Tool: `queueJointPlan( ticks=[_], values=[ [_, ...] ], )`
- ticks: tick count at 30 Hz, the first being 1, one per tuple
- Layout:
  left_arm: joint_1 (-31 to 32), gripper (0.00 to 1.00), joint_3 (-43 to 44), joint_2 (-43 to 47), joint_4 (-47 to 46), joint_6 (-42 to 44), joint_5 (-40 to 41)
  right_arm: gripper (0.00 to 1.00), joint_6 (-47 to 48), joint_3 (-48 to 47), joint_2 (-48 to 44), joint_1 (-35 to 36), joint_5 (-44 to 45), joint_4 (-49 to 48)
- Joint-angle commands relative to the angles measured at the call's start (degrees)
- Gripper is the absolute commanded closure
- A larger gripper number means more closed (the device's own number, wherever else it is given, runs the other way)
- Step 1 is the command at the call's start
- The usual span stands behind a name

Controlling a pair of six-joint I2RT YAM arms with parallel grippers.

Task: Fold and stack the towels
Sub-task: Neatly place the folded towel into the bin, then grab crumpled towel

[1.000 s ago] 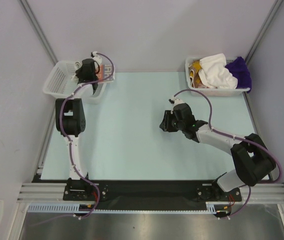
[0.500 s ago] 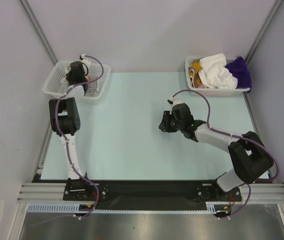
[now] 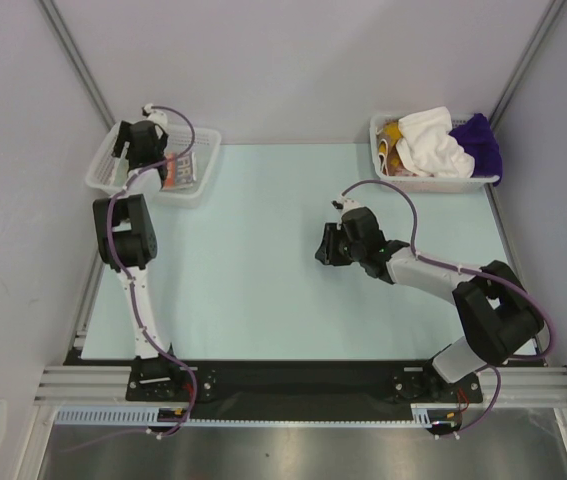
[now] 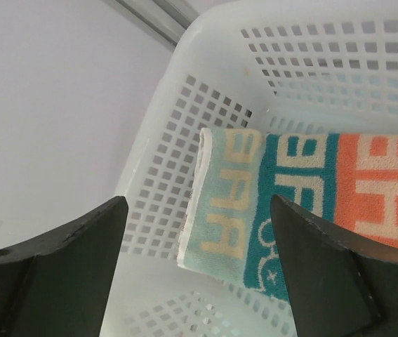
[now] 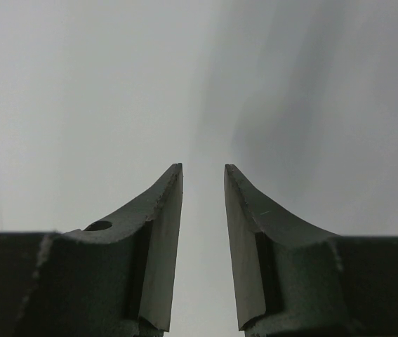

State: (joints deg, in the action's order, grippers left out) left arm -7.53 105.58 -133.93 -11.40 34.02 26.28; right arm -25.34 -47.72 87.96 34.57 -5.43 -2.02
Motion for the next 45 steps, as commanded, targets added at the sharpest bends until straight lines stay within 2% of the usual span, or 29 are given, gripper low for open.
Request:
queueJointPlan(
  ticks=[1,11,16,22,26,31,32,35,39,45],
  values=[
    [0.1,0.12,2.3,3.8,-0.4,-6.7,-1.3,0.64,0.9,-2.4,0.5,0.5,-0.3,-2.1],
    [5.1,0.1,-1.2,12.4,-1.4,-14.7,-0.3,0.64,0.9,-2.7,-0.9,0.4,0.3,-1.8],
    [11.7,0.09,-5.1,16.6,-2.5,-16.4,2.0,0.64,0.9,-2.6,-3.2,0.2,0.6,-1.1],
    [18.2,0.08,-7.1,21.7,2.7,-23.8,3.2,0.64,0.8,-2.3,-6.7,-1.4,1.5,0.0],
    [21.4,0.07,-9.6,27.3,10.7,-32.8,3.4,0.63,0.7,-2.0,-8.5,-2.9,0.9,1.2],
    [24.1,0.07,-23.0,37.6,13.8,-41.8,1.4,0.63,0.6,-1.2,-11.5,-4.4,1.6,1.8],
    [24.8,0.0,-25.1,39.6,14.6,-43.8,0.4,0.62,0.6,-0.6,-12.2,-4.7,2.2,1.8],
    [28.4,0.0,-32.7,45.8,15.2,-46.1,-0.4,0.61,0.6,-0.3,-14.3,-5.2,3.2,3.5],
    [38.0,0.0,-42.2,52.9,17.2,-48.3,1.8,0.61,0.1,0.4,-16.9,-6.7,4.7,4.5],
    [48.4,0.0,-52.9,63.5,21.1,-52.4,2.6,0.53,0.3,1.4,-21.4,-9.2,8.6,6.6]
  ],
)
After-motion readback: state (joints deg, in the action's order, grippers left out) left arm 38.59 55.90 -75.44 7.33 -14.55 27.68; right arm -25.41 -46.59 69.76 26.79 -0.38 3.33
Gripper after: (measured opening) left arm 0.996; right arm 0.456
